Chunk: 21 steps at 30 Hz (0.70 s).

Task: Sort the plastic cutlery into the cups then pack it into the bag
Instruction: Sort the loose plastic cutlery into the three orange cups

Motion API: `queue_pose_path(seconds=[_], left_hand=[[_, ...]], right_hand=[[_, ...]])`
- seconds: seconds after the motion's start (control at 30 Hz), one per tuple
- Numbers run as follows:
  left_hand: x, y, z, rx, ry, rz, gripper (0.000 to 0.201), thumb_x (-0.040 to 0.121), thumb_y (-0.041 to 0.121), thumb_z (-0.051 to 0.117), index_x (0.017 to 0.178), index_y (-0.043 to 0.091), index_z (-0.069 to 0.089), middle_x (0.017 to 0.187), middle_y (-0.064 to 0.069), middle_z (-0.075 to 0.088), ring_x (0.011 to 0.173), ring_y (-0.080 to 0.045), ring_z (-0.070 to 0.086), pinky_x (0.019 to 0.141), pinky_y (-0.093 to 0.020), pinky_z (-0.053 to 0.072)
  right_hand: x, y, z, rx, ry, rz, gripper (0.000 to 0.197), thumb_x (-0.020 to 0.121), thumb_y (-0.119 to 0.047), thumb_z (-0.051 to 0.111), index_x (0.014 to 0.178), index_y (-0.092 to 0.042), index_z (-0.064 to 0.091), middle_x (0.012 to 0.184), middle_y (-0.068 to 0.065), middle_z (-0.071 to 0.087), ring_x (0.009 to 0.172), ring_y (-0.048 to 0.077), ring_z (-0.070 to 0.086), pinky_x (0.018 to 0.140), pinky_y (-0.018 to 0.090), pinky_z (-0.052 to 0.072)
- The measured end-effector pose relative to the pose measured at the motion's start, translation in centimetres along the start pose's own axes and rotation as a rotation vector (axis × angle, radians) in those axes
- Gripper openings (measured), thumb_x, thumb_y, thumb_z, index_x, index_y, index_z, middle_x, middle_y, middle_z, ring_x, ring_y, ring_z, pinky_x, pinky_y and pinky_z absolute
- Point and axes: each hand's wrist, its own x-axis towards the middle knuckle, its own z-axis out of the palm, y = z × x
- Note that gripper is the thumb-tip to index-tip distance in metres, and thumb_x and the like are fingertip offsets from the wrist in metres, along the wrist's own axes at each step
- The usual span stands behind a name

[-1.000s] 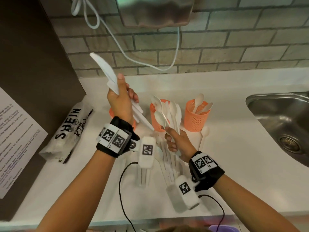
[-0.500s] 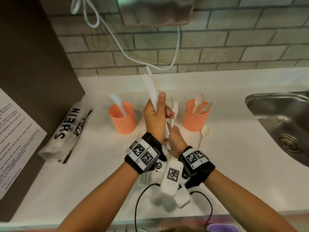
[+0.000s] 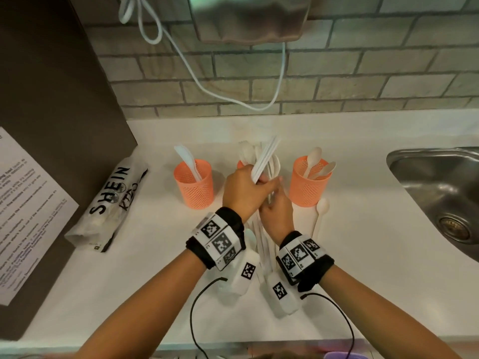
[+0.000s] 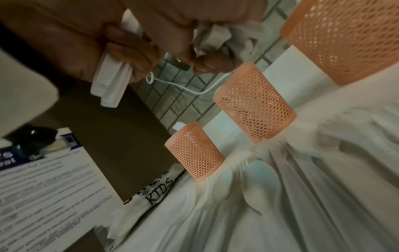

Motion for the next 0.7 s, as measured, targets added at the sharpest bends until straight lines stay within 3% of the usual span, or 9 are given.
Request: queue_pose_path(seconds=[0.13, 0.23, 0.3, 0.37, 0.53, 0.7], left_hand=[[0.2, -0.3, 0.5, 0.115, 0.057, 0.028, 0.020, 0.080, 0.024, 0.067, 0.070, 0.013, 0.053, 0.069, -0.006, 0.063, 0.069, -0.026, 0.064, 0.065, -0.037, 0.054], [0.0, 0.0, 0.8, 0.156, 0.040, 0.073, 0.017, 0.083, 0.020, 0.061, 0.074, 0.014, 0.048, 0.062, 0.003, 0.052, 0.062, -0.023, 0.057, 0.059, -0.031, 0.049], [0.0, 0.2, 1.0, 0.146, 0.021, 0.122, 0.016, 0.086, 0.017, 0.057, 0.078, 0.013, 0.044, 0.061, 0.007, 0.043, 0.056, -0.017, 0.048, 0.054, -0.028, 0.041], [0.2, 0.2, 0.9, 0.120, 0.027, 0.171, 0.014, 0.088, 0.015, 0.055, 0.080, 0.014, 0.043, 0.060, 0.007, 0.041, 0.055, -0.017, 0.046, 0.052, -0.030, 0.039], [0.1, 0.2, 0.3, 0.209, 0.058, 0.279, 0.013, 0.089, 0.021, 0.053, 0.082, 0.013, 0.045, 0.063, -0.003, 0.051, 0.065, -0.029, 0.054, 0.053, -0.039, 0.047], [-0.3, 0.5, -0.1, 0.291, 0.063, 0.266, 0.017, 0.089, 0.023, 0.053, 0.087, 0.007, 0.051, 0.070, -0.013, 0.057, 0.068, -0.033, 0.056, 0.056, -0.037, 0.045]], right_hand=[[-0.1, 0.1, 0.1, -0.005, 0.038, -0.011, 0.045, 0.089, -0.010, 0.054, 0.132, -0.004, 0.042, 0.094, 0.010, 0.066, 0.082, 0.024, 0.063, 0.068, 0.028, 0.044], [0.0, 0.3, 0.3, 0.059, 0.018, 0.017, 0.044, 0.085, -0.004, 0.056, 0.128, -0.006, 0.045, 0.094, 0.002, 0.063, 0.083, 0.018, 0.061, 0.073, 0.032, 0.049], [0.1, 0.5, 0.4, 0.128, 0.000, 0.034, 0.041, 0.084, -0.002, 0.056, 0.123, -0.007, 0.047, 0.095, 0.005, 0.065, 0.086, 0.020, 0.063, 0.076, 0.034, 0.052], [0.3, 0.6, 0.4, 0.179, -0.015, 0.039, 0.037, 0.085, -0.002, 0.056, 0.121, -0.008, 0.049, 0.095, 0.006, 0.065, 0.085, 0.017, 0.064, 0.073, 0.027, 0.051], [0.1, 0.5, 0.4, 0.299, 0.000, 0.023, 0.031, 0.087, -0.002, 0.057, 0.114, -0.014, 0.050, 0.093, -0.010, 0.062, 0.083, -0.011, 0.060, 0.073, 0.007, 0.045], [0.0, 0.9, 0.5, 0.297, 0.009, -0.008, 0.032, 0.086, -0.001, 0.057, 0.105, -0.027, 0.050, 0.093, -0.017, 0.059, 0.082, -0.016, 0.058, 0.073, 0.003, 0.043]])
